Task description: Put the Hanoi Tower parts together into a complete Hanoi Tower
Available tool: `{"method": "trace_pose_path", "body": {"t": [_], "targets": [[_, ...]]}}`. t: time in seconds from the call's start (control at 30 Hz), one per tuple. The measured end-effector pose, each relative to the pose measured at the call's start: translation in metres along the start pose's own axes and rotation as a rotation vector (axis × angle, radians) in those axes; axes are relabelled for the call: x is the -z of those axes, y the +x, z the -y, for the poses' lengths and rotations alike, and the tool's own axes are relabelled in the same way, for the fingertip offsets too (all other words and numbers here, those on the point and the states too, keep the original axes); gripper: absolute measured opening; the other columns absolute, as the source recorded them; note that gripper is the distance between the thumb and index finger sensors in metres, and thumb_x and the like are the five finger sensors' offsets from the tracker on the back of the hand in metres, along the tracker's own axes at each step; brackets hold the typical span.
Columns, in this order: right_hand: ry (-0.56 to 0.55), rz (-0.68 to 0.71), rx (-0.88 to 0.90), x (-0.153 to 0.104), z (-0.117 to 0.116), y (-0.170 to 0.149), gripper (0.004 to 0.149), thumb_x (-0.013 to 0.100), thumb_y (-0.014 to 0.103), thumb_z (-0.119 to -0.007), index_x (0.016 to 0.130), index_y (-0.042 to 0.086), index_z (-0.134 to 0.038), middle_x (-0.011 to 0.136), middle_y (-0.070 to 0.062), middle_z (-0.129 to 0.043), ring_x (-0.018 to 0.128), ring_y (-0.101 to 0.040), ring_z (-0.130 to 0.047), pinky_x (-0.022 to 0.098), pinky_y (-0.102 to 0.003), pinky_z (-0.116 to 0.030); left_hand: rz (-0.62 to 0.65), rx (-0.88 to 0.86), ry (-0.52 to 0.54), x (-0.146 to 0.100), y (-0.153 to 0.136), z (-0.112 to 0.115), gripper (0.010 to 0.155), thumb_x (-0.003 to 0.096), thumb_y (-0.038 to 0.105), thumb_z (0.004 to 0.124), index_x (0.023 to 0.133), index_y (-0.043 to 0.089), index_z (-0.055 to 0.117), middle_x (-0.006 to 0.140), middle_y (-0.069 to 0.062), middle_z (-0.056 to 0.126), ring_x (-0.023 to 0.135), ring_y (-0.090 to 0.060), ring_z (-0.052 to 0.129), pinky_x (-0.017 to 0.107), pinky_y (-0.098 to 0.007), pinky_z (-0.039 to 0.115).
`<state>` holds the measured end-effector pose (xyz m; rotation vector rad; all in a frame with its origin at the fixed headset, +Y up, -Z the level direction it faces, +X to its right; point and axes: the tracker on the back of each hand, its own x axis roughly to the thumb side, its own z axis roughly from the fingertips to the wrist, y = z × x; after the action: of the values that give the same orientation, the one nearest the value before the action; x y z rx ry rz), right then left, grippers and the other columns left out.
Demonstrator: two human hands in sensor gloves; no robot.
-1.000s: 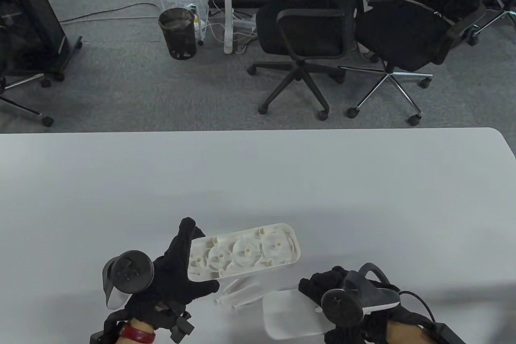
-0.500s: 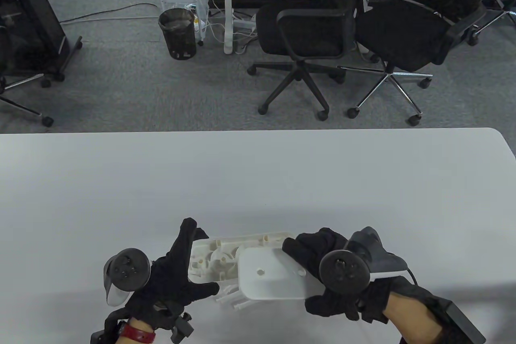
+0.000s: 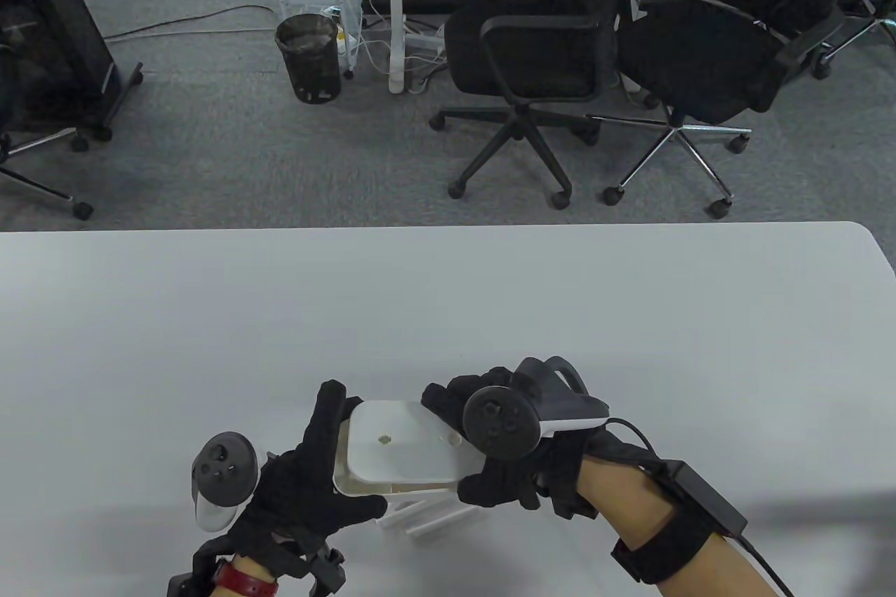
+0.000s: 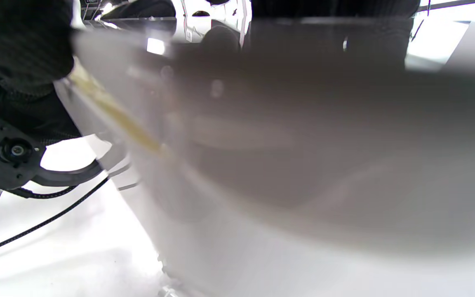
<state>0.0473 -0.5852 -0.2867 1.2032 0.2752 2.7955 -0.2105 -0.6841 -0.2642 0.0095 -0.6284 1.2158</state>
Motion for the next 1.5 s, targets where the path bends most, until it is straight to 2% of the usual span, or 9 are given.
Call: {"method": "trace_pose_path", "body": {"t": [0.23,0.37,0.63,0.9,1.13,1.33,1.5], "targets": [[0.03,0.01,0.034,0.0,-0.002,0.003,0.096,0.029,0.059,-0.084,0.103,0.02,-0.037,0.106,-0.026,-0.043,0.091,-0.055,-0.058,0.07,-0.071,-0.045,0.006,-0.03,0.026,0.0,0.0,0.0,0.129,0.0293,0.049,0.103,0.106,0.02,0.004,0.11,-0.028,0.039,0.074,-0.033,0.1,0.063,-0.048,0.084],[0.009,0.016,0.024,-0.001,-0.002,0.005,0.094,0.03,0.058,-0.084,0.103,0.022,-0.038,0.107,-0.026,-0.042,0.092,-0.055,-0.058,0.07,-0.071,-0.045,0.012,-0.03,0.03,0.0,0.002,0.001,0.128,0.0288,0.049,0.104,0.106,0.023,0.005,0.11,-0.028,0.039,0.075,-0.033,0.1,0.064,-0.048,0.084],[0.025,0.023,0.053,0.002,-0.002,0.005,0.093,0.029,0.057,-0.085,0.103,0.024,-0.039,0.107,-0.027,-0.042,0.092,-0.055,-0.058,0.07,-0.07,-0.045,0.008,-0.042,0.036,-0.001,0.002,0.002,0.124,0.0286,0.049,0.104,0.107,0.029,0.009,0.11,-0.029,0.04,0.074,-0.034,0.101,0.064,-0.049,0.084],[0.057,0.048,0.113,0.005,-0.008,0.002,0.092,0.03,0.055,-0.087,0.102,0.027,-0.038,0.108,-0.027,-0.041,0.092,-0.055,-0.057,0.07,-0.071,-0.045,0.011,-0.064,0.05,-0.001,0.003,0.005,0.103,0.0277,0.05,0.104,0.109,0.036,0.042,0.109,-0.028,0.043,0.073,-0.035,0.101,0.063,-0.05,0.084],[0.043,0.046,0.127,0.001,-0.012,0.0,0.092,0.03,0.053,-0.088,0.103,0.026,-0.037,0.109,-0.026,-0.039,0.094,-0.056,-0.055,0.07,-0.071,-0.044,0.011,-0.055,0.05,0.0,0.005,0.008,0.105,0.0282,0.051,0.103,0.109,0.036,0.039,0.11,-0.028,0.042,0.074,-0.035,0.1,0.064,-0.051,0.083],[0.036,0.03,0.12,-0.003,-0.015,-0.003,0.091,0.031,0.052,-0.086,0.103,0.026,-0.037,0.11,-0.026,-0.04,0.096,-0.055,-0.054,0.07,-0.07,-0.045,0.013,-0.073,0.06,0.0,0.003,0.007,0.094,0.0277,0.051,0.103,0.106,0.036,0.053,0.11,-0.028,0.044,0.073,-0.036,0.101,0.063,-0.052,0.083],[0.034,0.016,0.113,-0.006,-0.016,-0.003,0.092,0.031,0.052,-0.087,0.103,0.027,-0.037,0.11,-0.026,-0.041,0.096,-0.055,-0.055,0.07,-0.07,-0.045,0.02,-0.086,0.055,0.001,0.005,0.011,0.099,0.0283,0.051,0.103,0.108,0.037,0.046,0.11,-0.028,0.042,0.073,-0.036,0.1,0.063,-0.052,0.083]]}}
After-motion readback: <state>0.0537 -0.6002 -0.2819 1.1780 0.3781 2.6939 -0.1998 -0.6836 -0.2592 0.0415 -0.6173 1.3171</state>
